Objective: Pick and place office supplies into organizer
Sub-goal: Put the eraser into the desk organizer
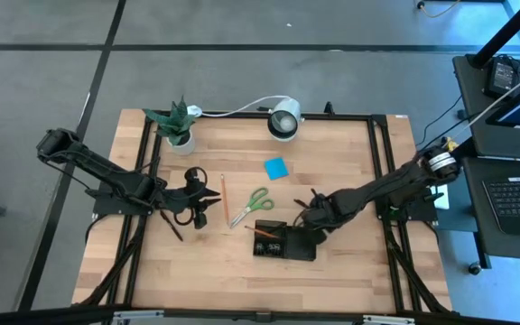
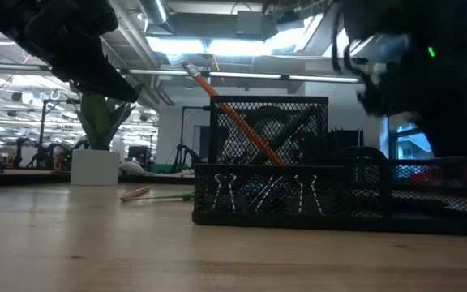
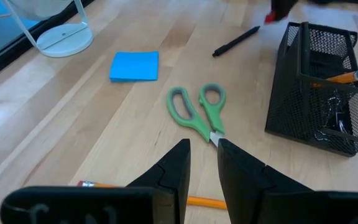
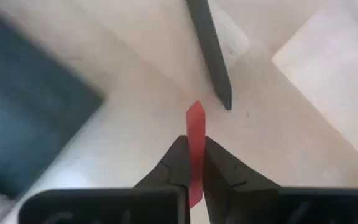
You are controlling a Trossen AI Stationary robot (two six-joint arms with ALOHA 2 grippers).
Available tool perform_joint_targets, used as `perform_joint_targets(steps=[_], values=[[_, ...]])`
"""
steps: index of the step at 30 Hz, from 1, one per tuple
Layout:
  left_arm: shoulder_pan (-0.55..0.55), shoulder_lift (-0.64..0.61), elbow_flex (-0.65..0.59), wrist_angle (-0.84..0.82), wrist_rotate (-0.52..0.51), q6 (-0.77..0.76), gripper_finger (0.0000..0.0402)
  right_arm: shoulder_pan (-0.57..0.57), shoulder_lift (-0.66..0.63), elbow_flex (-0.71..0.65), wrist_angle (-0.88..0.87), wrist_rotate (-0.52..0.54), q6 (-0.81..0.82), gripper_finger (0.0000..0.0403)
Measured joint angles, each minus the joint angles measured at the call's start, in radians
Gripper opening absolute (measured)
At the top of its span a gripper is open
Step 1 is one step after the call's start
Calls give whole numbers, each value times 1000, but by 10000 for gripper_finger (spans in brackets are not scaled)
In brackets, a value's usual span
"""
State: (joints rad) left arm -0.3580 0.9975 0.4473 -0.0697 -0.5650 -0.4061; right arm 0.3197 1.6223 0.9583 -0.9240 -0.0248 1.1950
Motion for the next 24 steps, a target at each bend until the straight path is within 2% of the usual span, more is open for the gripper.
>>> perform_joint_targets(steps=[4,7,11,13,17,24], values=[[0,0,0,-13,0,1,75,-2,-72,91,-125,72,-6,22],[0,0,0,-16,0,1,75,19,-114,165,-38,139,-95,22],[0,0,0,-18,-1,1,75,80,-103,246,149,215,-352,22],[0,0,0,-18,-2,10,75,110,-84,273,236,242,-432,22],[0,0,0,-17,-2,43,75,148,-27,302,271,297,-488,22],[0,0,0,-17,-2,103,75,183,61,309,428,303,-616,22]])
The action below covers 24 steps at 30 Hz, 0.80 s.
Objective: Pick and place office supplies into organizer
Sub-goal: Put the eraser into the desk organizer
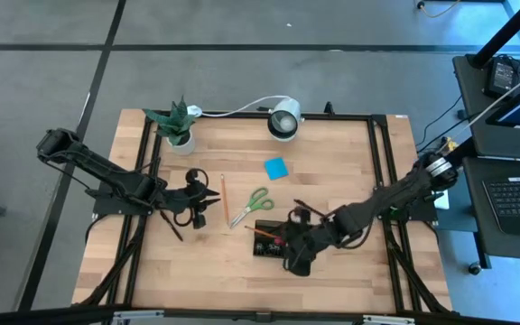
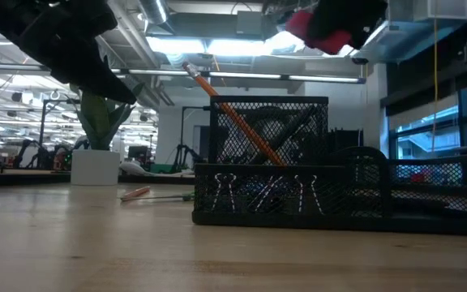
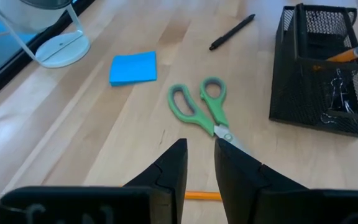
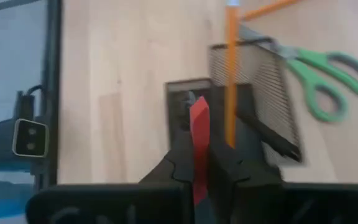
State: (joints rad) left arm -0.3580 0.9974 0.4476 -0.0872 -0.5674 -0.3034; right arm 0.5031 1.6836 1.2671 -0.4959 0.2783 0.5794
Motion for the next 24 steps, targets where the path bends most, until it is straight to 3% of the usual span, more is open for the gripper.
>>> perform_joint_targets(steps=[5,18,24], values=[[0,0,0,0,1,11,75,12,75,0,105,-1,-43,22],[0,0,0,0,10,11,75,12,275,1,131,1,-35,22],[0,0,0,0,11,11,75,12,299,3,142,16,-34,22]])
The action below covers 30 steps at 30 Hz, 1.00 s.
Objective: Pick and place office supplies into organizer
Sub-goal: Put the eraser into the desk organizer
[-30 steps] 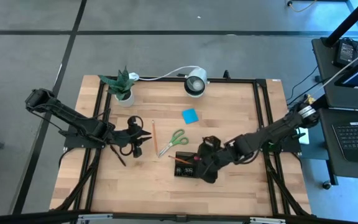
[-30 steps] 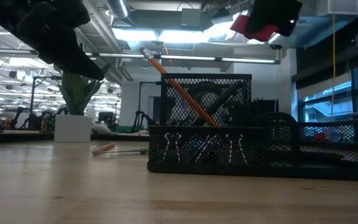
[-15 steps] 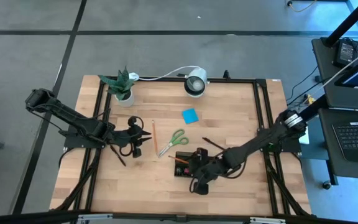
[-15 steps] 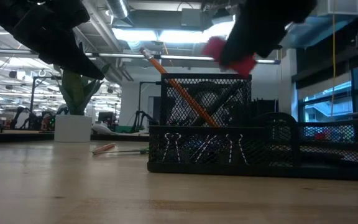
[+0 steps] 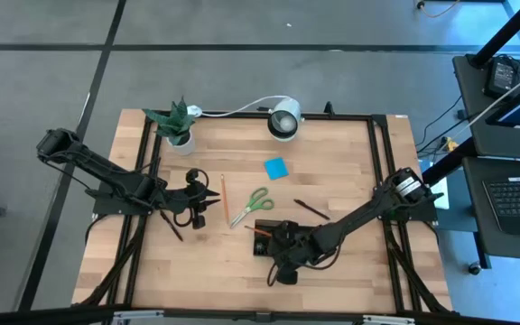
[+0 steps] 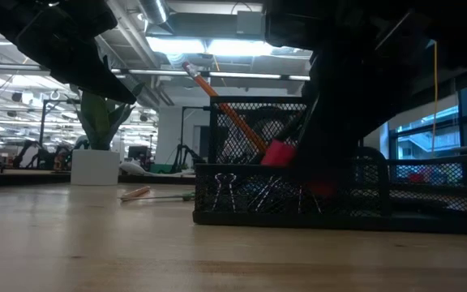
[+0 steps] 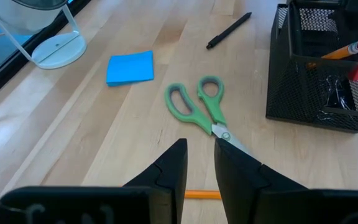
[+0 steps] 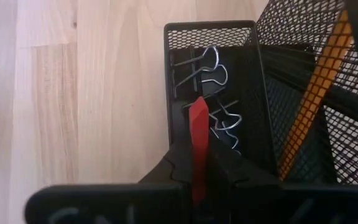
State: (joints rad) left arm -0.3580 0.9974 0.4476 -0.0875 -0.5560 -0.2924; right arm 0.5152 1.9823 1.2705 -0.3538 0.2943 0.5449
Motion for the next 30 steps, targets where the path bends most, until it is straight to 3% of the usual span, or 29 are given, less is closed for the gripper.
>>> perform_joint_targets(steps=[5,13,30], values=[[0,0,0,0,0,0,75,0,0,0,0,-3,-1,22],[0,0,0,0,0,0,75,-1,-3,1,5,16,12,72],[0,0,0,-3,0,0,75,-2,-4,-1,25,1,25,68]])
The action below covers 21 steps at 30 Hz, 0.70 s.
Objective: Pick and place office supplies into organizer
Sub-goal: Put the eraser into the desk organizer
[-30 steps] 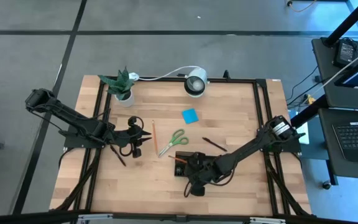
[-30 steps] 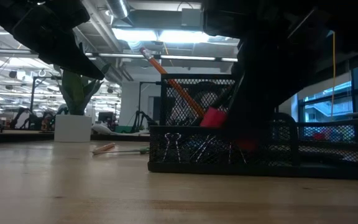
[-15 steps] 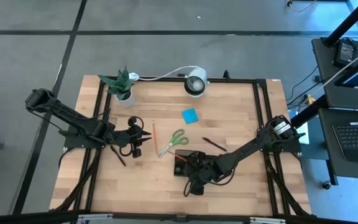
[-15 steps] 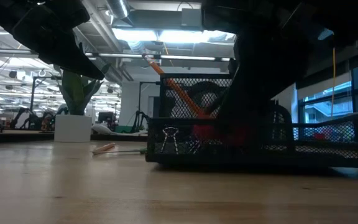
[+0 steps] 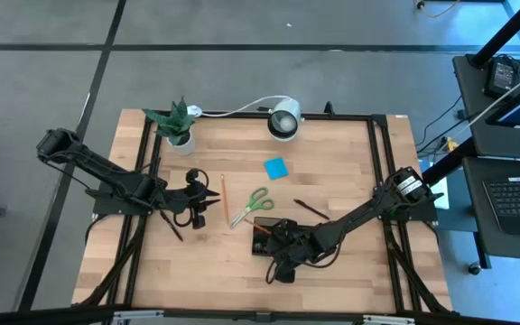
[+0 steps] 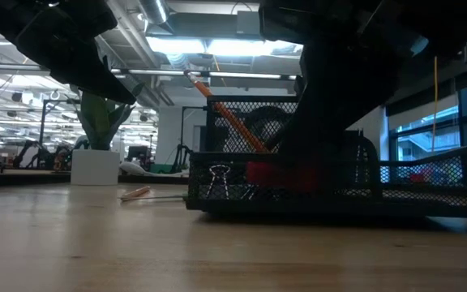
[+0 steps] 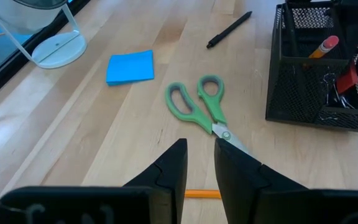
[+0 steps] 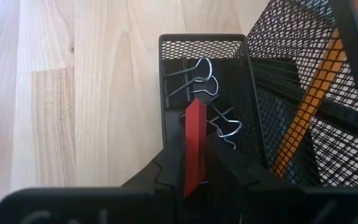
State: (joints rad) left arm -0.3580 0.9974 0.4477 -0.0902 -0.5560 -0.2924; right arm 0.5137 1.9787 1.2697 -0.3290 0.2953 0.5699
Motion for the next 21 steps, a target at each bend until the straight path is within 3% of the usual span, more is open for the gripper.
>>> perform_joint_targets(steps=[21], values=[[0,0,0,0,0,0,75,10,6,-3,-7,85,-79,70]])
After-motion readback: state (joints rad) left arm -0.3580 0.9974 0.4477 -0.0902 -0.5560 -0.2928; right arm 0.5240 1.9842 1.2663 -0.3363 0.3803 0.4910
